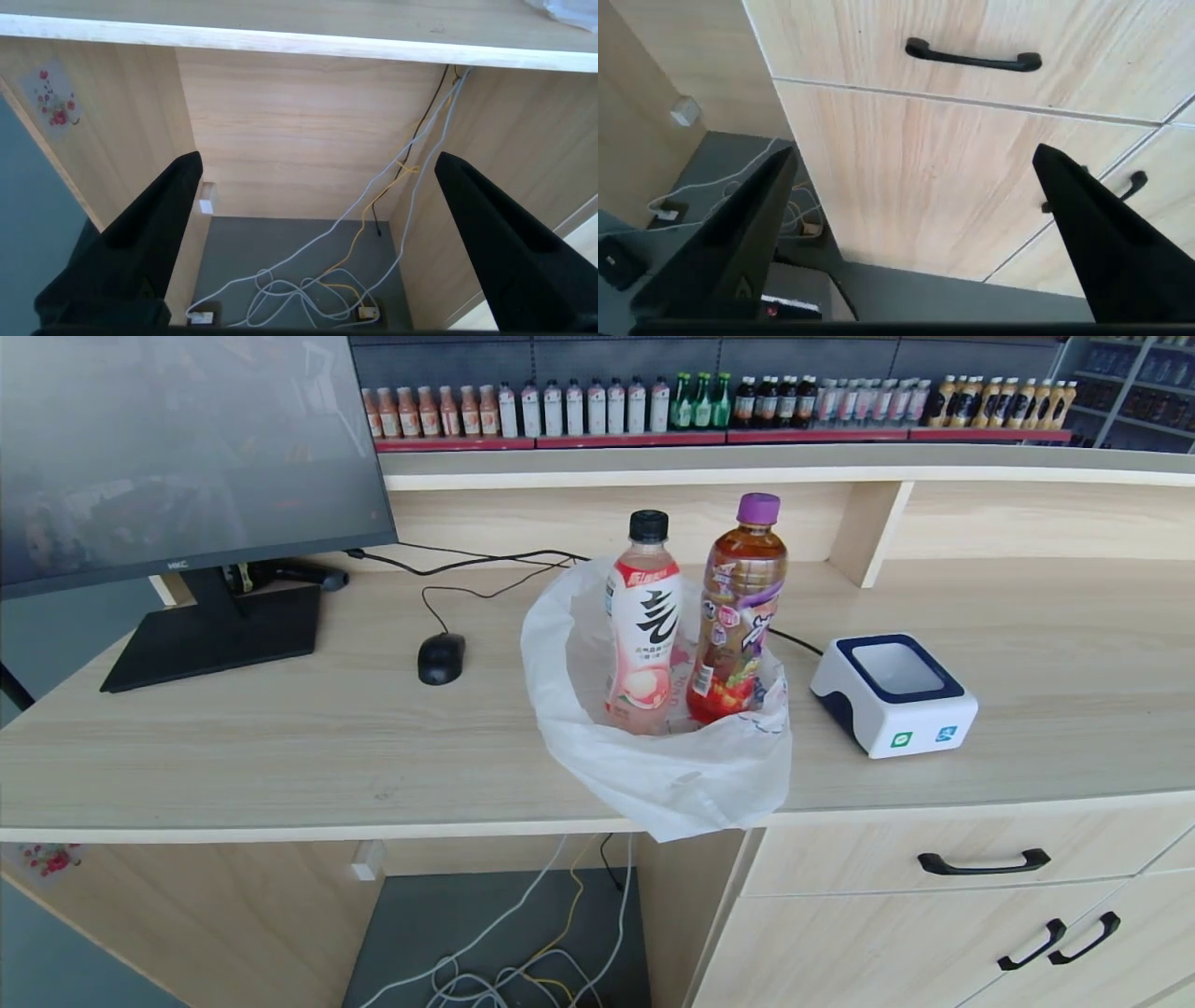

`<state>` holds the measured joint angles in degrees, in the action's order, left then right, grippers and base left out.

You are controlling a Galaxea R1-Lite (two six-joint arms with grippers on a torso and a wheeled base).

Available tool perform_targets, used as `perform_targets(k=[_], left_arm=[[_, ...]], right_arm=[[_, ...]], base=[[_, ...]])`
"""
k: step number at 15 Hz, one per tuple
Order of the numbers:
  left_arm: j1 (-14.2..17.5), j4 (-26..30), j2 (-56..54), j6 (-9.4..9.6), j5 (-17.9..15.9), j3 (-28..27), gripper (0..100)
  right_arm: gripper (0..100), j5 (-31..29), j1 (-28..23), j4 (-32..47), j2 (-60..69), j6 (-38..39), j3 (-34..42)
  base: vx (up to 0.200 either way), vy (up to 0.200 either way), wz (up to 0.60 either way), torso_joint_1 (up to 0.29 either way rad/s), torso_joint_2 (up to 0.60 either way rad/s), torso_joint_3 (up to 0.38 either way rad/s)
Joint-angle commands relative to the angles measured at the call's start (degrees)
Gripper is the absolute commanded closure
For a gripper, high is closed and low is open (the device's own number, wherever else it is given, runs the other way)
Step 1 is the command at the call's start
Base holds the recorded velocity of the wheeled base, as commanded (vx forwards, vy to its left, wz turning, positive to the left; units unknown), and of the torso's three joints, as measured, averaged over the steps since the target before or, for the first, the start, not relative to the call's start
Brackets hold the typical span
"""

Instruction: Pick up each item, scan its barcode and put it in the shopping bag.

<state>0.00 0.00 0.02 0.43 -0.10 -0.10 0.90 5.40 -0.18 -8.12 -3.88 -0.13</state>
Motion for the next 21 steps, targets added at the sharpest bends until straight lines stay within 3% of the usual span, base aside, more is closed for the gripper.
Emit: perform_targets(k=[1, 8, 11, 21], left_arm=[[0.0, 0.0, 0.0, -0.08, 0.0, 0.0, 0], [0.0, 0.0, 0.0, -0.16, 0.0, 0.0, 0], [0.0, 0.0, 0.0, 0.01, 0.0, 0.0, 0], [0.0, 0.0, 0.0, -0.08, 0.0, 0.0, 0]], right_arm=[[0, -0.1, -5.9, 0.1, 7.9, 0.8, 0.0], [0, -0.4, -5.8, 0.2, 8.1, 2.1, 0.0], [0, -0.4, -5.8, 0.2, 8.1, 2.1, 0.0], [0, -0.4, -5.8, 0.2, 8.1, 2.1, 0.0]], base=[[0.0, 0.0, 0.0, 0.0, 0.0, 0.0], [0.0, 0.0, 0.0, 0.0, 0.0, 0.0], [-0.2, 0.0, 0.0, 0.004, 0.0, 0.001], [0.0, -0.02, 0.0, 0.0, 0.0, 0.001]])
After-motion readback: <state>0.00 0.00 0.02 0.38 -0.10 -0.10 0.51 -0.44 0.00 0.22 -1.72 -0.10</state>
